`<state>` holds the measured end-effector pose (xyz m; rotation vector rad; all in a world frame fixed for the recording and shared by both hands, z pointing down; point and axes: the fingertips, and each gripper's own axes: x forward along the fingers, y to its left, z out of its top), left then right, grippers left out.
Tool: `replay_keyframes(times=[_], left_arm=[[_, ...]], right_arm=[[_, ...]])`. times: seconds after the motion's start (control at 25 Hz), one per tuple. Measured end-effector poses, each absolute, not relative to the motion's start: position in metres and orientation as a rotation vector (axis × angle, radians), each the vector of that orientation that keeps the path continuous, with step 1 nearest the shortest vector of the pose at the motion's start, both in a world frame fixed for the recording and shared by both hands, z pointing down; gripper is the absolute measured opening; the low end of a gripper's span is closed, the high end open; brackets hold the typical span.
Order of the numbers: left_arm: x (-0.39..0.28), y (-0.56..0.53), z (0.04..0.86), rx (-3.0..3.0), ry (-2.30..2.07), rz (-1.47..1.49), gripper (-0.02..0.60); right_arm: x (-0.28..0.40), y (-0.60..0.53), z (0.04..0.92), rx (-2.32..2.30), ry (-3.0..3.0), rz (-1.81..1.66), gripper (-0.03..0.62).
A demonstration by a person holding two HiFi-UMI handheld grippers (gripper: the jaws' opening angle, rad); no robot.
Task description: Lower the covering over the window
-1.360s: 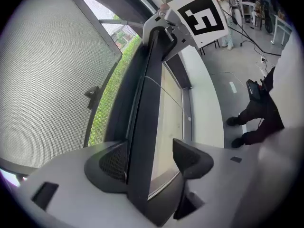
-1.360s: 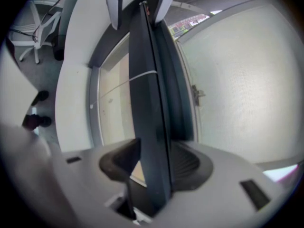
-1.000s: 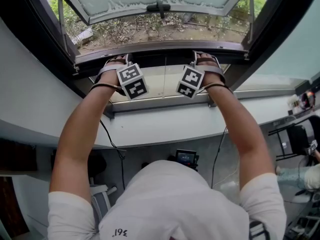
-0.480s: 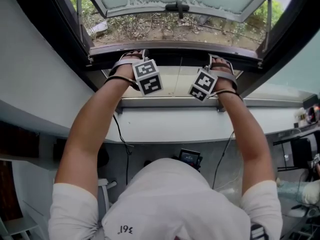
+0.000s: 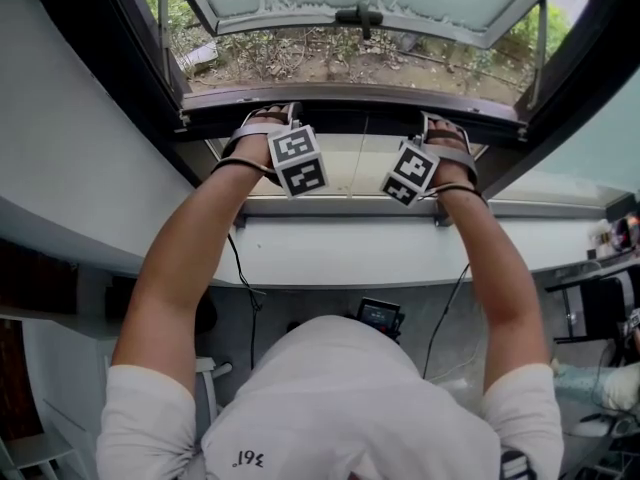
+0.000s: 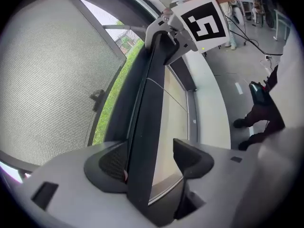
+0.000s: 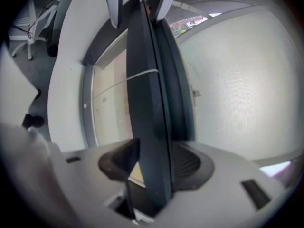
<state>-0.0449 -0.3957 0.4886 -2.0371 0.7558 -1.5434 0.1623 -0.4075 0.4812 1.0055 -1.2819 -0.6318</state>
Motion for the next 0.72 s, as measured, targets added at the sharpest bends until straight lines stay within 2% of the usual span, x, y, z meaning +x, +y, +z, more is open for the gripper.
replay_keyframes(times=[0.28, 0.32, 0.36, 0.44, 0.72], left_arm=[[-0.045, -0.400, 0.484, -2.068, 0.768, -1.506, 0.299], [-0.045, -0.402, 0.482, -2.081, 0.777, -1.504, 0.290], [-0.044, -0.404, 0.479, -2.088, 0.784, -1.507, 0.261], [-0.046, -0.406, 0.476, -2.078, 0.779, -1.529, 0.230], [-0.047, -0.405, 0.472, -1.979, 0.804, -1.481, 0.230]], right_arm=[[0.163, -0.413, 0.474, 1.025, -1.236, -0.673, 0.202], [0.163, -0.416, 0.469, 1.034, -1.232, -0.685, 0.178], [0.161, -0.418, 0.464, 1.041, -1.242, -0.690, 0.109], [0.157, -0.418, 0.460, 1.031, -1.271, -0.675, 0.109], [0.164, -0.413, 0.462, 1.009, -1.303, -0.672, 0.117]])
